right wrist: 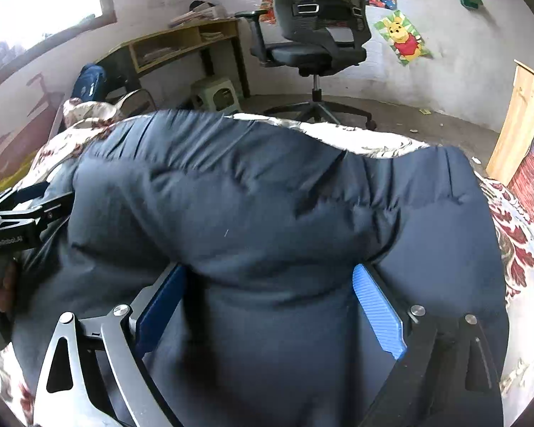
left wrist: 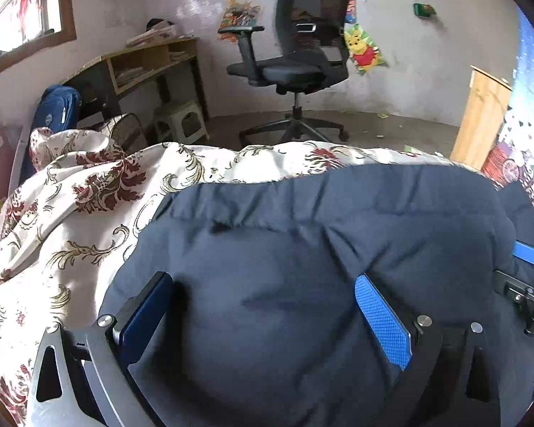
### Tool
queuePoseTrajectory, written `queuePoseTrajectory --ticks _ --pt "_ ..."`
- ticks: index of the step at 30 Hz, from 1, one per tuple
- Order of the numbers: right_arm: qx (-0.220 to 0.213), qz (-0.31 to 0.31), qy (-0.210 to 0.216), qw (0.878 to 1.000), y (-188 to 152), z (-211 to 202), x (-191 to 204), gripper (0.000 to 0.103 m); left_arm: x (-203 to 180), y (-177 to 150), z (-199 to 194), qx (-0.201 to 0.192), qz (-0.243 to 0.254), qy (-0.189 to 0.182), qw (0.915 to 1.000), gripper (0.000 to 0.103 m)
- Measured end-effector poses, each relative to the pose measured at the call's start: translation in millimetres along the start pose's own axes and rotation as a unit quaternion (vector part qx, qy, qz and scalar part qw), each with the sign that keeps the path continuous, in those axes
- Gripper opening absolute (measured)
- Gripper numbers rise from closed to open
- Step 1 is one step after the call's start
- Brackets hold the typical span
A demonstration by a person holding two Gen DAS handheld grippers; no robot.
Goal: Fold large clothes
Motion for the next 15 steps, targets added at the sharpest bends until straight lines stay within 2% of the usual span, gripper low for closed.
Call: queuePoseTrajectory --ticks 7,15 --pt "0.016 0.016 0.017 1.000 12.3 30.8 -9.1 0.099 7.9 -0.2 27.0 0.017 -0.028 -0.019 0.9993 0.103" --pt "0.024 0.025 0.037 0.999 9.8 45.7 -11.4 0.102 6.9 -0.5 43.4 0.003 -0.038 -0.033 0.9987 0.103"
Point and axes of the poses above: each gripper's, at about its wrist camera, not at the fingertips, and z roughly the way its jaws point, x to its left, y to its top, the point moved 4 cm from there along z, roughly the way its jaws point
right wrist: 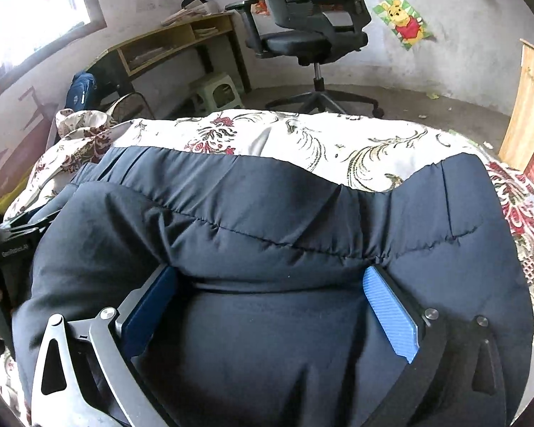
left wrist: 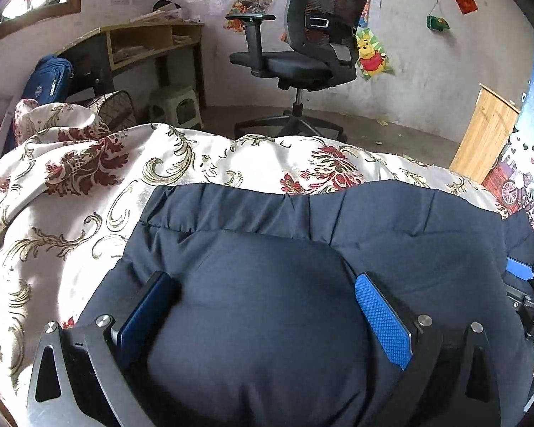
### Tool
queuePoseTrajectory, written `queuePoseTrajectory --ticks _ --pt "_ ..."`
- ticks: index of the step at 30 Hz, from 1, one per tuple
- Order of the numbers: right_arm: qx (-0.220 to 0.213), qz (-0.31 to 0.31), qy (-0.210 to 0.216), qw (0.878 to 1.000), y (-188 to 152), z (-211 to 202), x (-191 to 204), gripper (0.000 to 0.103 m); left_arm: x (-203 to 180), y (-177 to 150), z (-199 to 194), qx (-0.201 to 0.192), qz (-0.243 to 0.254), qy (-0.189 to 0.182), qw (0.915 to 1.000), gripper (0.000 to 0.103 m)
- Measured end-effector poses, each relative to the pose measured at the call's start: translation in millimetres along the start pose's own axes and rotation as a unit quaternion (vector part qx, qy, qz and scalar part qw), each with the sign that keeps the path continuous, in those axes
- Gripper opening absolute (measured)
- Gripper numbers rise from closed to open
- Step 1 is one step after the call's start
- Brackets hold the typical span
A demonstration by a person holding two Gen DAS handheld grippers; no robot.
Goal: Fold large clothes
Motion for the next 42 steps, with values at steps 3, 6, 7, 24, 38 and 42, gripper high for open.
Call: queuePoseTrajectory --ticks 3,6,7,24,38,42 --pt "0.004 0.002 0.005 1.000 0.5 5.5 -0.2 0.102 1.4 0.8 3.2 -0.006 -0.006 -0.004 1.0000 0.103" --pt "0.005 0.003 0.007 1.000 0.1 8.8 -0.4 0.102 3.4 1.0 6.2 -0.004 -0.010 -0.009 0.9999 0.103" --pt "0.004 0.003 0.008 1.000 -0.4 8.8 -0.3 0.102 4.0 0.7 6.7 -0.003 -0.012 -0.011 0.9999 0.103" --pt "-0.004 -0.001 0.004 1.000 -0.1 8.8 0.8 0.102 5.1 -2.1 8.2 -0.006 -0.012 -0.013 0.9998 0.103" --pt "-0.026 -0.003 0.006 1.000 0.6 1.6 -1.1 0.102 6.2 -9.1 3.2 -0.023 -0.018 -0.015 0.9995 0.103" --pt "-0.048 0.002 0.013 0.999 -2.6 -11.5 -3.1 0.102 10.4 -15.2 -6.5 -0.044 -0.027 -0.019 0.9985 0.103"
Point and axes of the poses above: each gripper's, at about its wrist camera, not at the fingertips, and z roughly the way its jaws point, x to its left, y to its top, the point moved 4 cm from there along z, roughly the way its jaws point
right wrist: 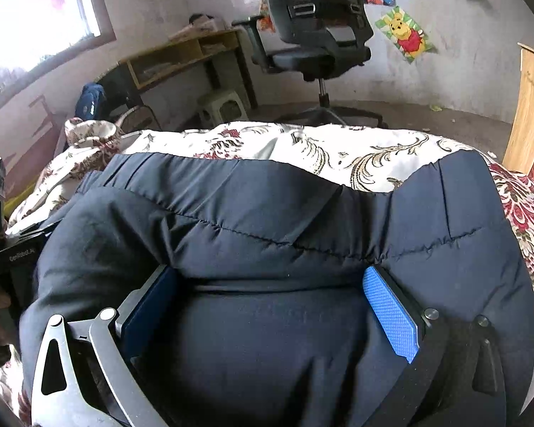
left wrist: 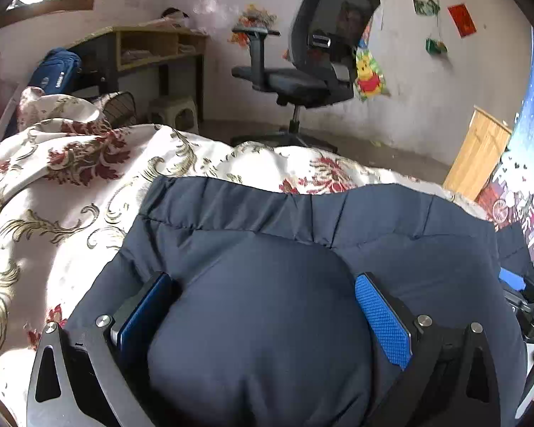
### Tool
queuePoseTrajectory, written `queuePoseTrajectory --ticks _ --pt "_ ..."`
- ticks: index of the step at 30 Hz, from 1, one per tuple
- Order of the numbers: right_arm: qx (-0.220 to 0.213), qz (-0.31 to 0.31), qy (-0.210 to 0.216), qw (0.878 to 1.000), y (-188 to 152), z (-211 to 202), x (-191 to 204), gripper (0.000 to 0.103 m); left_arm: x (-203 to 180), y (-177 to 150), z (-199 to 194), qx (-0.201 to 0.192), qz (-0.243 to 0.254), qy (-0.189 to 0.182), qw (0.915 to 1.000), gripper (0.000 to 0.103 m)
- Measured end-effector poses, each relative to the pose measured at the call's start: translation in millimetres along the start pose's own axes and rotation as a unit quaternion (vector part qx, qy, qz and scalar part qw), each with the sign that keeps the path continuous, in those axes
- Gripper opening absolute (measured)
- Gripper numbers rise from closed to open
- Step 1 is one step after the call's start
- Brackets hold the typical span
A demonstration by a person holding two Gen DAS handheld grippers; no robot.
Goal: Fold large clothes
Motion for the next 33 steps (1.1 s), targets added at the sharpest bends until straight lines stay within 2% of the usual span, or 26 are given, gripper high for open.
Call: queuePoseTrajectory --ticks 2,4,9,12,15,21,25,29,33 --pt "-0.004 0.001 -0.004 1.000 -1.9 -6.8 -0.6 0.102 0.1 0.1 -4.6 -0.003 -0.001 0.007 1.0000 0.103" --pt "-0.022 0.001 -0.037 0.999 -2.1 -20.6 -4.3 0.102 3.6 3.4 -12.4 -0.003 -0.007 0.017 0.9998 0.103" --pt "-0.051 -0.002 -0.082 0.995 0.9 -58.3 -22.3 0.102 23.9 10.6 -41.8 -0.016 -0.022 0.011 0.9996 0.103" --pt "-0.051 -0.007 -0.104 0.993 5.4 -73.3 -38.8 0.102 44.3 13.7 -54.9 -0.019 -0.021 0.023 0.9993 0.103" --pt "-0.048 0.013 -0.119 0.992 10.1 -86.6 -62.0 0.102 67.4 17.1 -60.1 0.000 -0.010 0.032 0.9994 0.103" --pt "-0.030 0.045 -0.119 0.991 14.3 -104.4 -104.7 0.102 104.7 5.5 -58.5 0.062 -0.014 0.022 0.9977 0.103" --pt "0.019 0.068 -0.121 0.990 -4.3 -91.0 -123.7 0.102 114.8 -12.2 -45.5 0.106 0.000 0.056 0.9927 0.103" --pt "0.054 0.076 -0.103 0.990 -15.8 -72.5 -130.5 0.102 111.6 -18.8 -45.7 0.113 0.021 0.036 0.9927 0.103" --pt "0.083 0.091 -0.050 0.991 -27.1 -53.3 -126.7 0.102 110.6 -28.4 -43.8 0.121 0.039 0.000 0.9919 0.103"
Point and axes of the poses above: each gripper's, at about its wrist camera, not at the fingertips, and z roughly the way its jaws point, x to its left, y to its top, the point moved 4 cm from there along z, roughly the way its jaws point
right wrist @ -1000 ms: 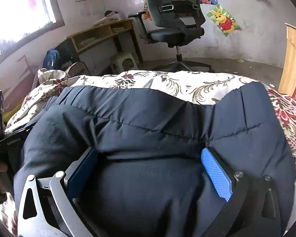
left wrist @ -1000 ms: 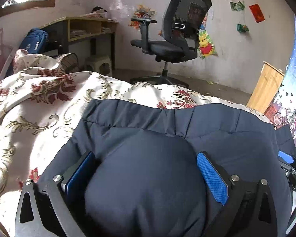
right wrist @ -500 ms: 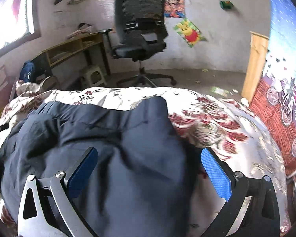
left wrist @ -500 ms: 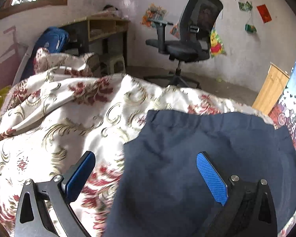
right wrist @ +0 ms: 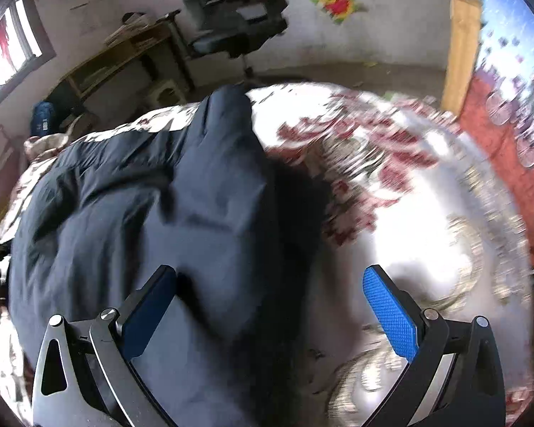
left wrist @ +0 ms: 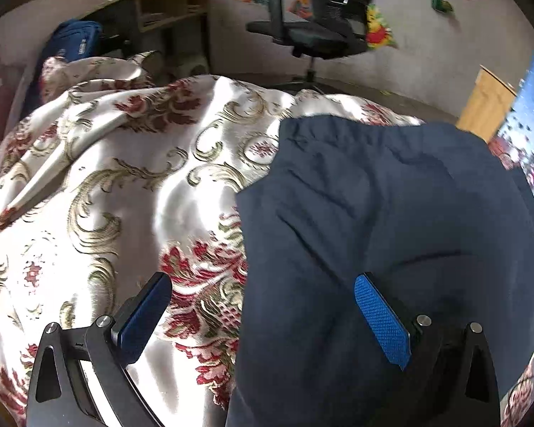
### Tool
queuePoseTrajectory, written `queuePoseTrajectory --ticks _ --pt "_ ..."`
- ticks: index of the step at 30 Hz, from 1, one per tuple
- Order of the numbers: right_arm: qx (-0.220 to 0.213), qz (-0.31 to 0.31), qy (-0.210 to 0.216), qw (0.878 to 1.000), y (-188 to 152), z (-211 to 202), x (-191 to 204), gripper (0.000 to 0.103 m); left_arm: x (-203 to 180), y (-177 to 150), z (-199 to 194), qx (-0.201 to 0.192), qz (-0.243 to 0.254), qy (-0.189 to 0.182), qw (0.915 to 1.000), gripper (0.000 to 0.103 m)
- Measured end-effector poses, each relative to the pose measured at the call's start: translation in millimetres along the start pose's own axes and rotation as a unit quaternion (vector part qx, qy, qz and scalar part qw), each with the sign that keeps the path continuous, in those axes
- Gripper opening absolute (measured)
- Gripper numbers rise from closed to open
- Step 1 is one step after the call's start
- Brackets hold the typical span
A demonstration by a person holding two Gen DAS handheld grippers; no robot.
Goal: Fold large clothes
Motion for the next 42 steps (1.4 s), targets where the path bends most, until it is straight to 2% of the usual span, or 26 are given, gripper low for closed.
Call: queuePoseTrajectory --ticks 2,4,6,10,14,24,33,38,42 --pt "0.025 0.004 0.021 0.999 -4.1 17.0 -1.7 0.102 2.7 -4.5 3.1 0.005 -0.009 -0.016 0.9998 0.103" --pt "0.023 0.009 0.032 0.999 -9.7 26.7 -3.5 0.102 8.4 -7.4 8.5 0.015 -0.034 -0.042 0.9984 0.103" --pt "0.009 0.018 0.045 0.999 -7.6 33.5 -7.5 0.102 15.1 -10.8 17.2 0.031 -0.065 -0.074 0.9946 0.103" --pt "-0.034 0.012 0.055 0.998 -15.9 34.2 -8.6 0.102 17.0 -17.3 29.9 0.041 -0.088 -0.111 0.9891 0.103" --pt "-0.077 0.000 0.055 0.996 -24.7 31.6 -6.4 0.102 18.1 -24.9 41.2 0.063 -0.122 -0.152 0.9789 0.103" --pt "-0.099 -0.002 0.058 0.993 -25.4 27.1 -15.1 0.102 11.1 -27.5 44.5 0.072 -0.111 -0.165 0.9773 0.103" --pt "-0.093 -0.005 0.050 0.994 -33.7 28.0 -2.9 0.102 10.3 -27.1 43.5 0.077 -0.115 -0.149 0.9791 0.103" --pt "-0.080 -0.005 0.044 0.996 -30.3 30.2 2.5 0.102 8.8 -23.5 47.2 0.080 -0.120 -0.142 0.9794 0.103" --pt "-0.047 -0.002 0.040 0.998 -23.7 32.1 4.9 0.102 8.8 -23.3 45.9 0.081 -0.125 -0.136 0.9795 0.103"
Point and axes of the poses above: each gripper's, at about its wrist camera, not at the fingertips, and z roughly the way its jaws point, x to its left, y to its top, the point moved 4 cm from there along z, roughly the way its jaws point
